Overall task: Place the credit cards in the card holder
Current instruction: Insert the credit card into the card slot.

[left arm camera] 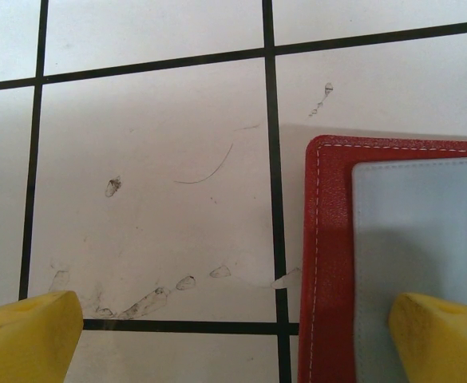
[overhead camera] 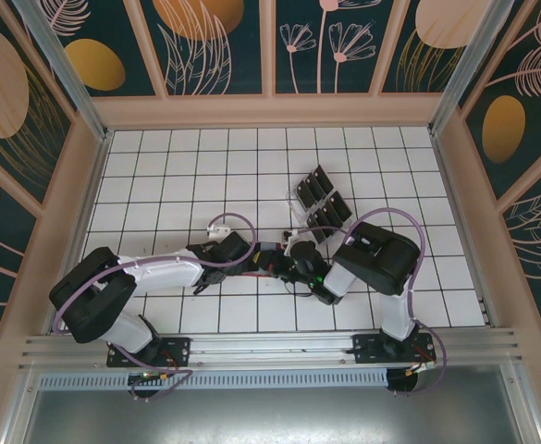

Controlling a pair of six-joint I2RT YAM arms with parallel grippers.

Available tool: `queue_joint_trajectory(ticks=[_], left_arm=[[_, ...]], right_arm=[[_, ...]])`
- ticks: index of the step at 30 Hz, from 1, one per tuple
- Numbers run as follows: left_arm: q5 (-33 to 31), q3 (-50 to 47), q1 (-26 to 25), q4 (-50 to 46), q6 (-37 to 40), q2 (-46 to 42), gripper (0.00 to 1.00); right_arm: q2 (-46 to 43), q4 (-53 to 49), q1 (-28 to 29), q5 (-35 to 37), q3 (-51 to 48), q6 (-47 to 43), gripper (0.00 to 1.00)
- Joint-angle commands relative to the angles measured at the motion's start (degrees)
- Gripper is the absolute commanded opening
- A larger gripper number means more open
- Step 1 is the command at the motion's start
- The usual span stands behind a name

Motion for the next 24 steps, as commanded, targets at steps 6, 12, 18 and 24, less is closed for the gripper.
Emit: queue_joint_trajectory(ticks=[6,12,18,24], left_arm=[[1.0,0.9,0.2,-2.5,1.1,0.8,0.99],[3.0,3.8,4.9,-2.4,3.5,-2.6,0.99],[4.4,4.9,9.1,-2.7,6.4,-5.4,0.99],[6.0,3.4,9.4,-2.4,5.5,-5.9,0.99]], right_arm=[[0.3,-3.4,-1.0,-2.5,1.0,-0.5,0.00],[-4.5,-11.7,-3.2,-4.9,2.3,-5.0,0.20],[-8.1,-24.4,-4.6,-6.6,6.7,-11.6,0.40],[-10.6,-37.2,-4.6,-5.4,12.4,-17.8,0.47]])
